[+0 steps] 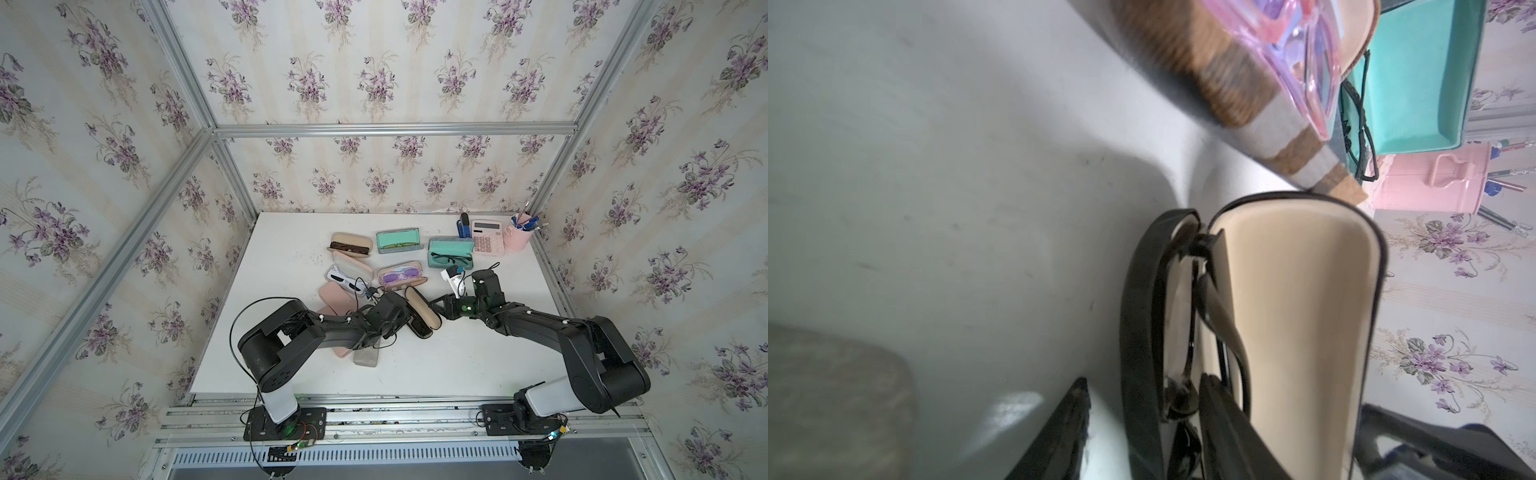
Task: Close the glasses case
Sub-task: Adjust the glasses case at the center of the board, then close the glasses case at the center of the board.
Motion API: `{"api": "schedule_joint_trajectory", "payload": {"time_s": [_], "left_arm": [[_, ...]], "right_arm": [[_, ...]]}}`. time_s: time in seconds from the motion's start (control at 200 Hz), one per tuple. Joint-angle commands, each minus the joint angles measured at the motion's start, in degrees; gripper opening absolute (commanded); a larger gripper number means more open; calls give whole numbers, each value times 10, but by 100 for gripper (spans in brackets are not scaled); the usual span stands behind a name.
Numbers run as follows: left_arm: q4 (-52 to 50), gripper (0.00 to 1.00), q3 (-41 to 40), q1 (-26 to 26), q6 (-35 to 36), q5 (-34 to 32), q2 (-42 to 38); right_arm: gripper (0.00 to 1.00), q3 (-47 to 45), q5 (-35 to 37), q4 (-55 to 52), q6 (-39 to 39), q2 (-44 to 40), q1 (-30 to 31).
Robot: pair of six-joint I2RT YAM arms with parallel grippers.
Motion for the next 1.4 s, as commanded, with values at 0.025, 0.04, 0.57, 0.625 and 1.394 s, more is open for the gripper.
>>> {"api": "schedule_joint_trajectory", "payload": {"time_s": [0.025, 0.04, 0.57, 0.625, 1.394], "left_arm": [[-102, 45, -11, 1, 6, 15, 13], [-102, 45, -12, 1, 6, 15, 13], [-106, 45, -32, 4, 19, 11, 7], [-105, 40, -39, 4, 20, 10, 4], [-136, 15, -56, 14, 69, 27, -3]], "right_arm": [[21, 2, 19, -8, -8, -17, 19], [21, 3, 24, -13, -8, -18, 21], [32, 19, 129, -117, 28, -99, 75], [32, 18, 145, -123, 37, -99, 80], [33, 17, 195, -127, 67, -95, 142]]}}
